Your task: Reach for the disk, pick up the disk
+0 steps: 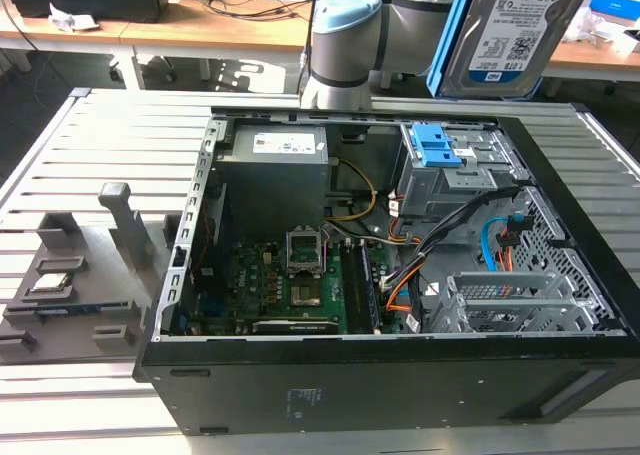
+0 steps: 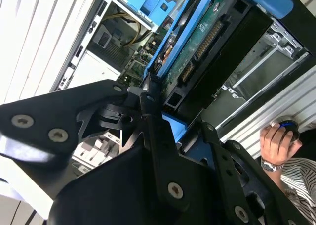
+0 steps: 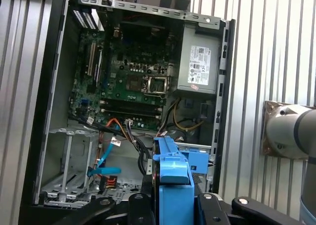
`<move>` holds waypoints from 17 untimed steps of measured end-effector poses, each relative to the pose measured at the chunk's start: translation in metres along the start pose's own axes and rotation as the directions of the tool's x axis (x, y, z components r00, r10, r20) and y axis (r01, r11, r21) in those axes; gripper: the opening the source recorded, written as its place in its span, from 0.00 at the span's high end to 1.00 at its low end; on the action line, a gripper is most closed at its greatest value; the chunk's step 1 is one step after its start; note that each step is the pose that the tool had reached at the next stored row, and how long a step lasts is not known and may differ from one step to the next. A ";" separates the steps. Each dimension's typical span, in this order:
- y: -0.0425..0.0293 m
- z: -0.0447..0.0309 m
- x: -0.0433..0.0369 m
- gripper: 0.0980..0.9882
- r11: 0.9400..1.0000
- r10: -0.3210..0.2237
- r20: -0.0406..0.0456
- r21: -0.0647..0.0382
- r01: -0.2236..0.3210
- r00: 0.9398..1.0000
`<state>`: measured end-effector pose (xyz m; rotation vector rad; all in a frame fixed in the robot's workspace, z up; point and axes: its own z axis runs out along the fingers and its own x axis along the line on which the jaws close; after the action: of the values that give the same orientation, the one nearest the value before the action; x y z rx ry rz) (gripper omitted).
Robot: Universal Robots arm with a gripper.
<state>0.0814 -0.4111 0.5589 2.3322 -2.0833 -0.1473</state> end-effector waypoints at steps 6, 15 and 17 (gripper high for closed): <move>0.0013 -0.0005 0.0113 0.70 1.000 0.000 0.000 0.000 0.000 1.000; 0.0035 -0.0012 0.0300 0.70 1.000 0.000 0.000 0.000 0.000 1.000; 0.0038 -0.0014 0.0331 0.70 1.000 0.000 0.000 0.000 0.000 1.000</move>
<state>0.0813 -0.4444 0.5584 2.3322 -2.0834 -0.1475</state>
